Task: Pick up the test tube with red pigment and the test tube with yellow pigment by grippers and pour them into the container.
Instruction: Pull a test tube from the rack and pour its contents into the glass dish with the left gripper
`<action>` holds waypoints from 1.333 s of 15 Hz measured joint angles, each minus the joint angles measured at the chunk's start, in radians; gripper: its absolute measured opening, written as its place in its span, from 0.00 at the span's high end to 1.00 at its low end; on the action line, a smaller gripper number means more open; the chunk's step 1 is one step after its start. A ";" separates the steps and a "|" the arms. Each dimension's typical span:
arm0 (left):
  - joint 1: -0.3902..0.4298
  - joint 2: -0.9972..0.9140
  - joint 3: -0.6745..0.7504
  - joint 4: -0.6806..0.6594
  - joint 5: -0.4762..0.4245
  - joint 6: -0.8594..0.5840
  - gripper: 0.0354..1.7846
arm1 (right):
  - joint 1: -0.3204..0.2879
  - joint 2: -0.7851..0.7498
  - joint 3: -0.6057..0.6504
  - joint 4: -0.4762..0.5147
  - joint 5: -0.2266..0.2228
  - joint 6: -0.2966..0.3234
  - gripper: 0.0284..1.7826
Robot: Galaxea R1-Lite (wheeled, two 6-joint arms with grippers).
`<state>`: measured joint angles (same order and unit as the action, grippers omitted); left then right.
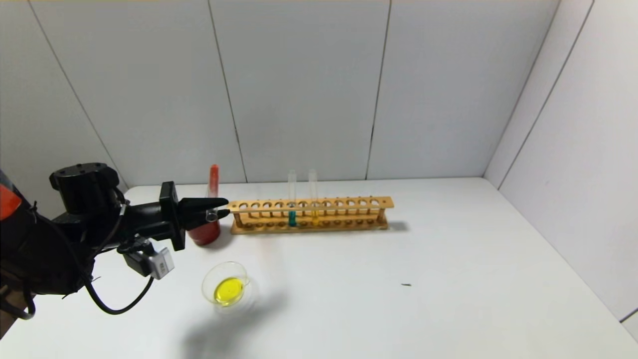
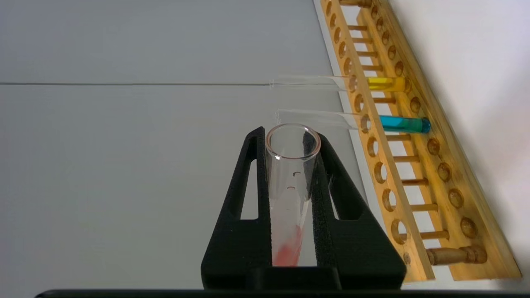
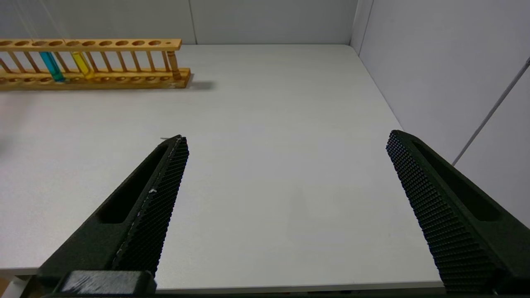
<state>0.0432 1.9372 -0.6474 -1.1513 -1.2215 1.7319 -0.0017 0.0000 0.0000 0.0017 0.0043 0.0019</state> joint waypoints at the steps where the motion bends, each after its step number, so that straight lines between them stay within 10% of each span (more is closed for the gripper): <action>1: 0.001 0.009 0.000 0.000 0.006 0.011 0.84 | 0.000 0.000 0.000 0.000 0.000 0.000 0.02; 20: 0.050 0.045 -0.007 -0.002 0.026 0.126 0.84 | 0.000 0.000 0.000 0.000 0.000 0.000 0.02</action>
<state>0.0928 1.9826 -0.6547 -1.1530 -1.1955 1.8574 -0.0017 0.0000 0.0000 0.0017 0.0043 0.0017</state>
